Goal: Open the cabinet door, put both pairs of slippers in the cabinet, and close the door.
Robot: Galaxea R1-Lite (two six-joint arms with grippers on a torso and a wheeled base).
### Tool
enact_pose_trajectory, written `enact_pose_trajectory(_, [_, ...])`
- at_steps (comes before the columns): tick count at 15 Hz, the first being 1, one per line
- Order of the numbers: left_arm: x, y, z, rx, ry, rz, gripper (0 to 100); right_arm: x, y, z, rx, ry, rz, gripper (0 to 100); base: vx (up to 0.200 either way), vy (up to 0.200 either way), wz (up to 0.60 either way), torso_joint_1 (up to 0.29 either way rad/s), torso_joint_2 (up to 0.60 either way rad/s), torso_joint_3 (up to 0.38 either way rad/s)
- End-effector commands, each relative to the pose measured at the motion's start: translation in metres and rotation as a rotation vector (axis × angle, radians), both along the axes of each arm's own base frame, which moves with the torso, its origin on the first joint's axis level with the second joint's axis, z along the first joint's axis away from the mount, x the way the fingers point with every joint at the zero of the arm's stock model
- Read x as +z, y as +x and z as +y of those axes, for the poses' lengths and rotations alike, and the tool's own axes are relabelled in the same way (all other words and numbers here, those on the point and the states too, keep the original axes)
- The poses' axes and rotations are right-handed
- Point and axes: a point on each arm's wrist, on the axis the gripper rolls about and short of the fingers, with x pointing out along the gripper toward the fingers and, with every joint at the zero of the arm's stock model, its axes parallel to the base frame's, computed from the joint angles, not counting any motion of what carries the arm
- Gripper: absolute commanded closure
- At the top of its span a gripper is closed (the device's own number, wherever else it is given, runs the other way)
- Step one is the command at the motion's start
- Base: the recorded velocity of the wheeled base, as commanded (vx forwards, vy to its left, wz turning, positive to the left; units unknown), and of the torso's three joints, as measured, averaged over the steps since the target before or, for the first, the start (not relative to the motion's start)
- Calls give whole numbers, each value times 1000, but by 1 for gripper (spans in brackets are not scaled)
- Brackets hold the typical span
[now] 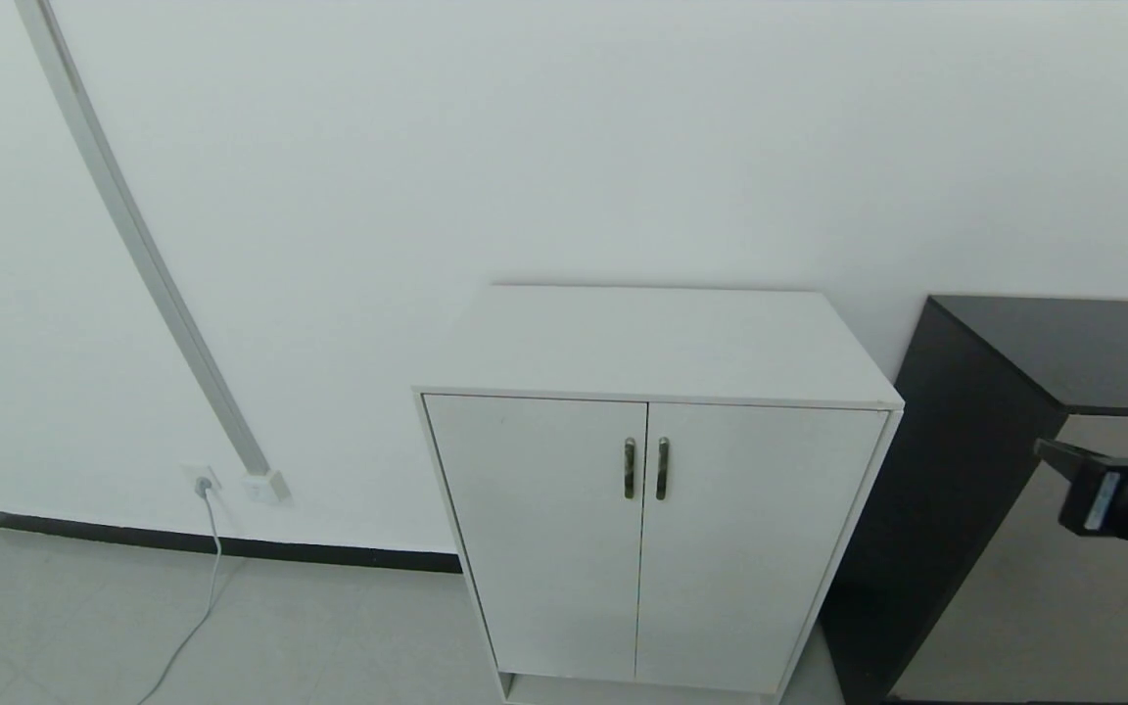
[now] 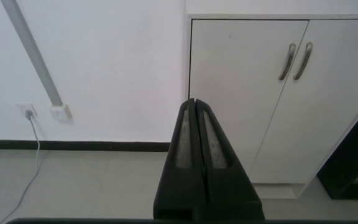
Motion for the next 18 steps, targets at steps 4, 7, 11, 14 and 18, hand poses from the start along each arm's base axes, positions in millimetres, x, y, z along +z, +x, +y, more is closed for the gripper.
enact_pose_trajectory(4, [0, 0, 0, 0, -2, 0, 100, -38, -79, -12, 101, -104, 131, 100, 0, 0, 0, 0, 0, 0])
enact_pose_trajectory(7, [0, 0, 0, 0, -2, 0, 100, -62, -94, -11, 175, -93, 214, 100, 0, 0, 0, 0, 0, 0])
enact_pose_trajectory(11, [0, 0, 0, 0, -1, 0, 100, -88, -109, -11, 231, -107, 451, 100, 0, 0, 0, 0, 0, 0])
enact_pose_trajectory(14, [0, 0, 0, 0, -1, 0, 100, -98, -121, -12, 254, -115, 578, 100, 0, 0, 0, 0, 0, 0])
enact_pose_trajectory(18, [0, 0, 0, 0, -1, 0, 100, -104, -136, -12, 303, -86, 648, 100, 0, 0, 0, 0, 0, 0])
